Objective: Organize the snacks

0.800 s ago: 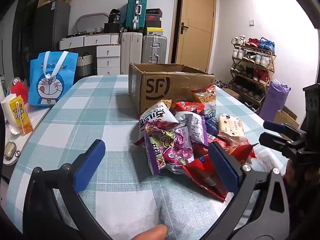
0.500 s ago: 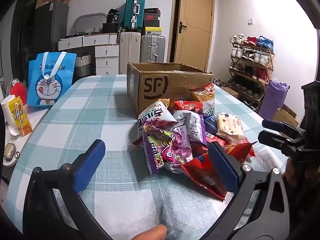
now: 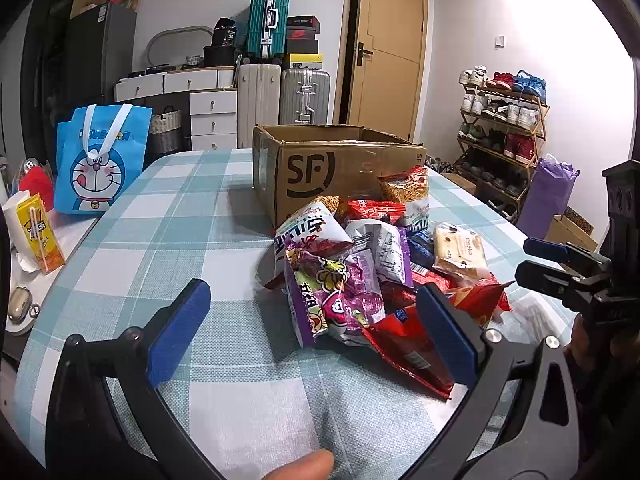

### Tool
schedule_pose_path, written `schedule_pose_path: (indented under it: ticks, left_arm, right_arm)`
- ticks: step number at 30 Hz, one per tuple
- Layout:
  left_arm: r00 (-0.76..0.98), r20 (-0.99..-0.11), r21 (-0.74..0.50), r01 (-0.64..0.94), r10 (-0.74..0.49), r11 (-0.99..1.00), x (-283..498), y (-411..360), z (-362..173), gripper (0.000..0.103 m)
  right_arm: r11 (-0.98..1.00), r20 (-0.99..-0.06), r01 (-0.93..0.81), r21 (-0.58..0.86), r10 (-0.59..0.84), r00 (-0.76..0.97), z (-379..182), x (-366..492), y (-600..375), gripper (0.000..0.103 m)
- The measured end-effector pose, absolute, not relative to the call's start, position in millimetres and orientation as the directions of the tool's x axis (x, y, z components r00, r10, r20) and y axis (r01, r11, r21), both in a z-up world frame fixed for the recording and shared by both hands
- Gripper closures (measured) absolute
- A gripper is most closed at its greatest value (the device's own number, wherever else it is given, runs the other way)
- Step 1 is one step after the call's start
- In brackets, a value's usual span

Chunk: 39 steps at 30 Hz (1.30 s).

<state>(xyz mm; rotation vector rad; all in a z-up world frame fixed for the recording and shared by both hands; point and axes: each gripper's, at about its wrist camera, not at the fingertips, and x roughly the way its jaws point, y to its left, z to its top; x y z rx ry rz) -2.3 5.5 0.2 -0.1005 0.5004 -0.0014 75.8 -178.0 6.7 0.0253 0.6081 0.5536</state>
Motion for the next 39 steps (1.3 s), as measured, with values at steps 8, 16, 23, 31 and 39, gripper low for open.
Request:
schedule_pose_path:
  ticks: [8,16,23,31,39]
  left_arm:
    - [0.877,-0.479,-0.091,-0.024,-0.023,0.996,-2.7,4.1,-0.1,0.0]
    - [0.877,-0.481,-0.092,-0.025,-0.022,0.995,-1.9,3.4,-0.4,0.0]
    - [0.876,-0.482,-0.092,-0.024,-0.023,0.996,-1.8,3.8,-0.5,0.0]
    - [0.875,-0.483,-0.09,-0.026,-0.021,0.996,-1.1,0.2,-4.5,0.0]
    - [0.875,-0.484,-0.09,-0.027,-0.02,0.996,-0.9,0.2,-4.6,0.0]
  right_arm:
    - [0.851,-0.537,-0.492,0.186,0.507,0.674,6.8,76.1,-178.7,0.001]
    - [0.851,-0.538,-0.492,0.185,0.506,0.674,6.8,75.9,-178.6,0.001]
    - [0.85,-0.538,-0.493,0.185,0.508,0.673,6.8,75.6,-178.3,0.001]
    - [0.847,-0.536,-0.497,0.186,0.512,0.671,6.5,74.2,-177.5,0.0]
    - [0.846,-0.538,-0.499,0.187,0.513,0.669,7.1,73.9,-176.9,0.001]
